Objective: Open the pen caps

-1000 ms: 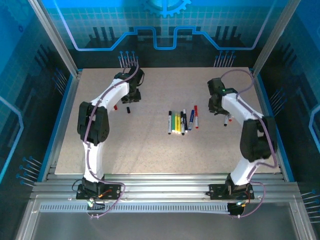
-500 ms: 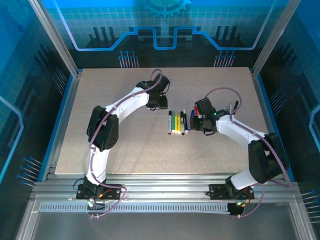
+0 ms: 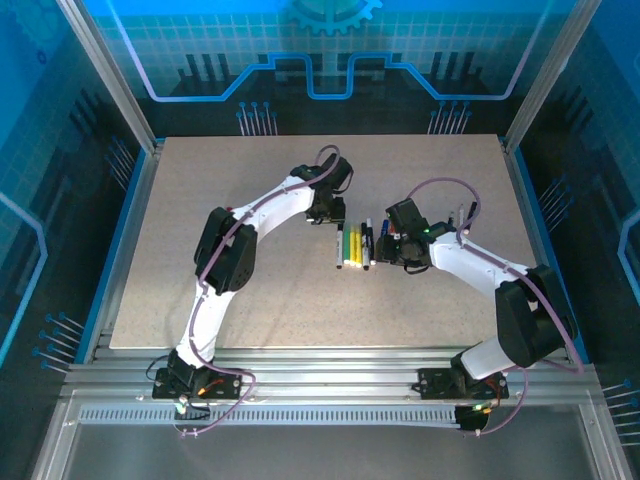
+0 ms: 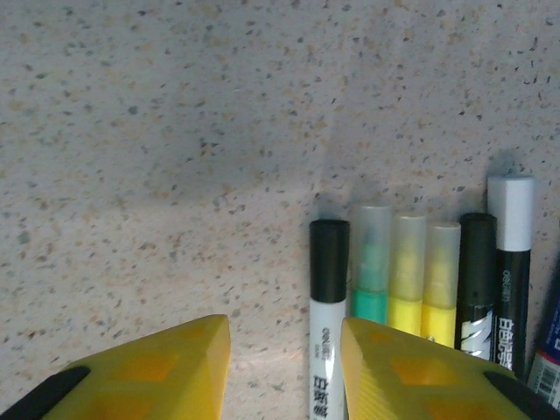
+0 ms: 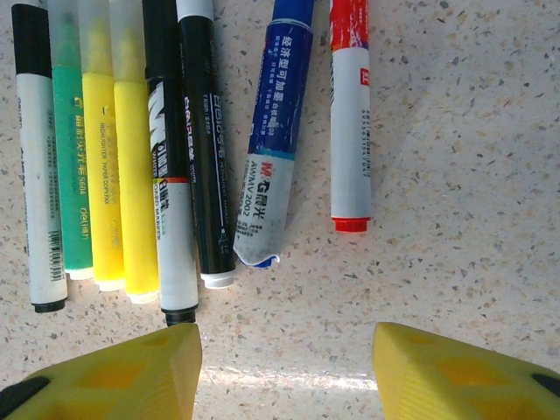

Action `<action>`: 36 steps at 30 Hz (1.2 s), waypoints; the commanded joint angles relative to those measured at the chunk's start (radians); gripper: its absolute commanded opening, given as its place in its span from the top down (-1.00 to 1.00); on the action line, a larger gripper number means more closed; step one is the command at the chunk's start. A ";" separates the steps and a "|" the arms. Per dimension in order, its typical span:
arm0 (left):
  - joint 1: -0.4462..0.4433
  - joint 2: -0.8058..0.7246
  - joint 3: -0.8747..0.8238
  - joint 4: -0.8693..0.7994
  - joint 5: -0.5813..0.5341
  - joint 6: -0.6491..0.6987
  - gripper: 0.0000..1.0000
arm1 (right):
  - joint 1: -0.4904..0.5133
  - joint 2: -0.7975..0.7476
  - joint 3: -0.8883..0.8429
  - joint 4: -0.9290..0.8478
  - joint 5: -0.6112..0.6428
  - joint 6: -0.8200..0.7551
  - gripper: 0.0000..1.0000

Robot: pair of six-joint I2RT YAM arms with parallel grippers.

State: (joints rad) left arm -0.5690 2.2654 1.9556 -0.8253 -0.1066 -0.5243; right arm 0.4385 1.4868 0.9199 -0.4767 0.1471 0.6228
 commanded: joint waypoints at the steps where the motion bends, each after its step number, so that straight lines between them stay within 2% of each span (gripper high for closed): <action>1: -0.009 0.049 0.063 -0.053 0.018 0.010 0.23 | 0.014 0.016 0.002 0.008 -0.015 0.023 -0.09; 22: -0.017 0.150 0.152 -0.075 0.070 0.010 0.24 | 0.018 0.049 0.014 0.012 -0.028 0.023 -0.06; 36: -0.020 0.226 0.204 -0.158 -0.014 0.013 0.36 | 0.017 0.102 0.023 0.030 -0.050 0.017 -0.02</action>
State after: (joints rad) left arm -0.5812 2.4519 2.1254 -0.9257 -0.0895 -0.5217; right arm 0.4404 1.5715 0.9218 -0.4599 0.1162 0.6292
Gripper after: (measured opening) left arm 0.323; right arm 0.510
